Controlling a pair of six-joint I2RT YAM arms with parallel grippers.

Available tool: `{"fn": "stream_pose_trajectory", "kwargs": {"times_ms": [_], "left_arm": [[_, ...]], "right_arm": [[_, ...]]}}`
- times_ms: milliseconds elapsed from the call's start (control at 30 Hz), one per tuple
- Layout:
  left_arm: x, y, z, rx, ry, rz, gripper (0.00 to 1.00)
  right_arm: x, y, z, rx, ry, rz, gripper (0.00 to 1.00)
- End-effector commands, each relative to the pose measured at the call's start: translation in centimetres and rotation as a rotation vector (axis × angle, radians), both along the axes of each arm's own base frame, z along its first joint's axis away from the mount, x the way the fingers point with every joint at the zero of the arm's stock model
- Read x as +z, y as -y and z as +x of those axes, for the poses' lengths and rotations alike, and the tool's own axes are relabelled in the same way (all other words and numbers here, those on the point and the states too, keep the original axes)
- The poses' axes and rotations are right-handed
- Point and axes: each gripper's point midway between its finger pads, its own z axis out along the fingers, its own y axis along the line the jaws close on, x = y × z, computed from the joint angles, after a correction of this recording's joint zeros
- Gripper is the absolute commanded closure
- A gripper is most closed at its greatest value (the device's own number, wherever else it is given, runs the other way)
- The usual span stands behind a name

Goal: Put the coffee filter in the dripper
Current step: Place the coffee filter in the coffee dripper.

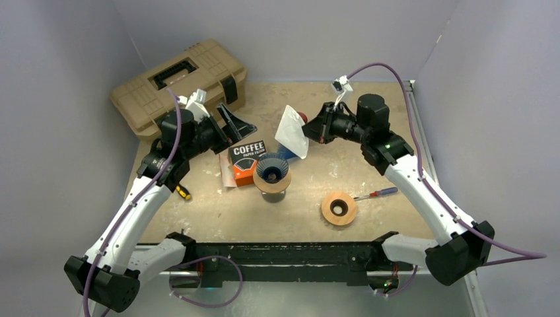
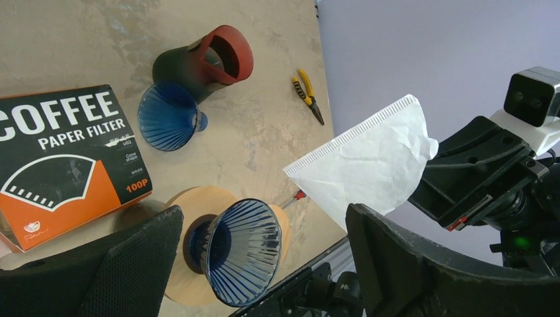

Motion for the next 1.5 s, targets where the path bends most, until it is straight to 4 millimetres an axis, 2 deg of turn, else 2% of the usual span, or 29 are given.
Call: {"fn": "stream_pose_trajectory", "kwargs": {"times_ms": [0,267,500,733,867,1100,1333,1467], "left_arm": [[1.4,1.1,-0.3,-0.064,0.038,-0.017,0.07],[1.9,2.8,-0.4,-0.105,0.047,0.005,0.06],[2.9,4.2,-1.2,-0.073,0.106,0.191,0.07],[2.0,5.3,-2.1,-0.062,0.104,0.394,0.08],[2.1,5.7,-2.5,-0.055,0.117,0.416,0.09],[2.7,6.2,-3.0,-0.083,0.137,0.383,0.09],[2.7,6.2,-3.0,-0.073,0.135,0.366,0.12],[2.7,6.6,-3.0,-0.080,0.125,0.345,0.10]], "right_arm": [[1.7,-0.1,-1.3,0.041,0.003,0.031,1.00],[0.5,-1.1,-2.9,0.103,-0.057,0.034,1.00],[-0.9,-1.8,-4.6,0.134,-0.113,-0.003,1.00],[-2.5,-3.1,-5.6,0.127,-0.154,-0.067,1.00],[-2.6,-3.4,-5.5,0.105,-0.150,-0.106,1.00],[-3.0,-2.3,-4.2,0.018,-0.138,-0.178,1.00],[-2.8,-2.4,-3.7,0.018,-0.121,-0.201,1.00],[-2.8,-2.6,-3.4,0.024,-0.116,-0.219,1.00]]}}
